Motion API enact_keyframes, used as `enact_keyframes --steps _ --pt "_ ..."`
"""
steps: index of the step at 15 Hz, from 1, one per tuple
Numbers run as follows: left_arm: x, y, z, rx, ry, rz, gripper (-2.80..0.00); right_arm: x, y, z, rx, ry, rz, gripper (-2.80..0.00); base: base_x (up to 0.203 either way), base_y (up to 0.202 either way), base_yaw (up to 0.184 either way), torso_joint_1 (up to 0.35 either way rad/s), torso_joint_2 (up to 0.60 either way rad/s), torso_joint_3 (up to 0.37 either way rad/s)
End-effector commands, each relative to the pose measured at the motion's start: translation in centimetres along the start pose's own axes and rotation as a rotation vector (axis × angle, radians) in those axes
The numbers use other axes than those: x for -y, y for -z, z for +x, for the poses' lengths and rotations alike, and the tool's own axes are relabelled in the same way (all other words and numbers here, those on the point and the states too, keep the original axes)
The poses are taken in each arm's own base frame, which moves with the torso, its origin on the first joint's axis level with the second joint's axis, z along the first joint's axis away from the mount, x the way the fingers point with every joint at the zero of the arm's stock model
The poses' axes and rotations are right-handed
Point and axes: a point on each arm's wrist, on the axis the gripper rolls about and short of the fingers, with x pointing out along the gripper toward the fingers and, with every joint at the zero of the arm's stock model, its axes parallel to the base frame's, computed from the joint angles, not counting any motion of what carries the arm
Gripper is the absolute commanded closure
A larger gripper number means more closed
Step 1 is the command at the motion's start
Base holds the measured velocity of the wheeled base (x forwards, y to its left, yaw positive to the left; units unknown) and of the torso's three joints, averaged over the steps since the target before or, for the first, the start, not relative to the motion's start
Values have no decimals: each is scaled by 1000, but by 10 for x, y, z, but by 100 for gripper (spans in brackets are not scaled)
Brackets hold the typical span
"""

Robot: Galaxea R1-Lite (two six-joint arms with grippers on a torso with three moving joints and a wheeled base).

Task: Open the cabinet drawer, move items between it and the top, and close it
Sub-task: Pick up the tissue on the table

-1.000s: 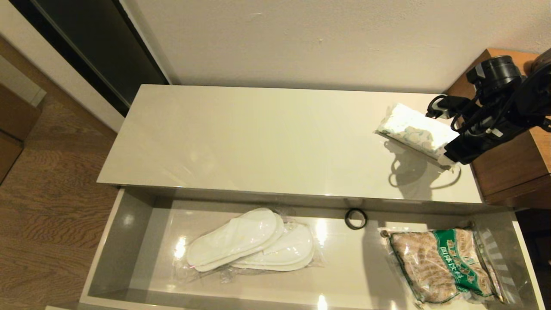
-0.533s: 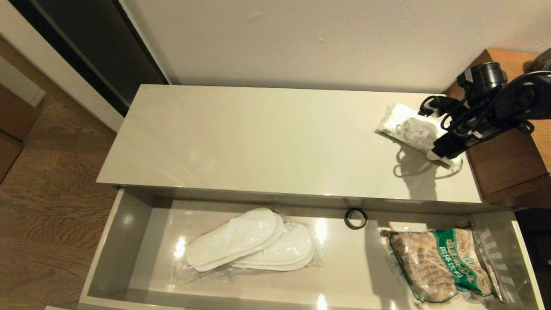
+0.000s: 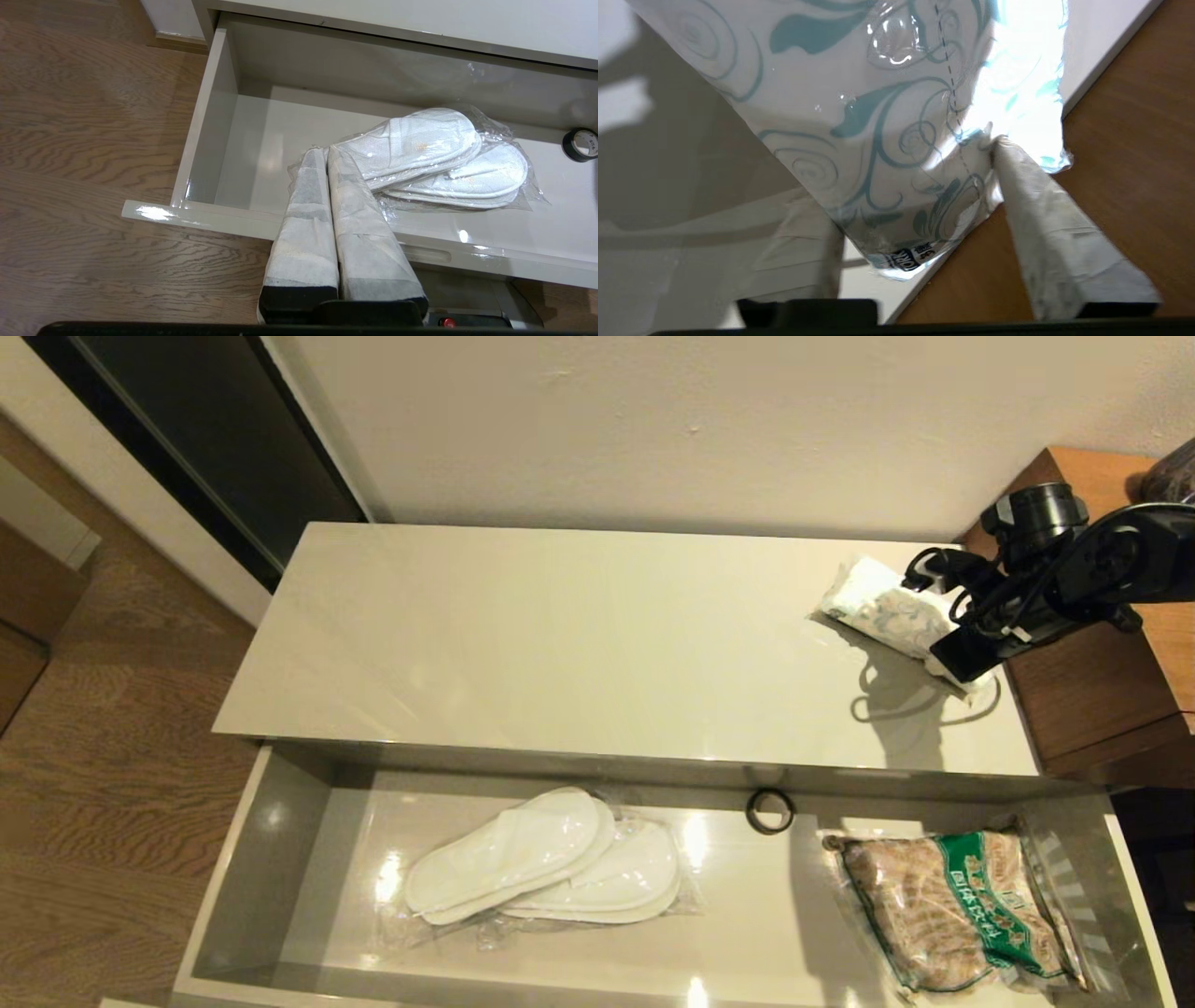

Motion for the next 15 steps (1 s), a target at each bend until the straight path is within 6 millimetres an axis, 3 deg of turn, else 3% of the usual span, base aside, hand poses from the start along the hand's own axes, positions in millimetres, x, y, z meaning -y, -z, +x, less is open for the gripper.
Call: enact_keyframes --steps 1,5,8,12,15 --pt "0 0 0 -1 0 0 0 -3 2 5 -24 -19 15 0 0 0 0 0 0 0" --pt "0 0 0 -1 0 0 0 -6 8 -2 -79 -53 129 0 0 0 0 0 0 0" --pt "0 0 0 -1 -2 0 0 -10 12 -36 -95 -170 240 0 0 0 0 0 0 0" --pt "0 0 0 -1 0 0 0 -30 19 -76 -142 -249 356 0 0 0 0 0 0 0" --pt "0 0 0 -1 0 0 0 -46 42 -99 -184 -289 375 0 0 0 0 0 0 0"
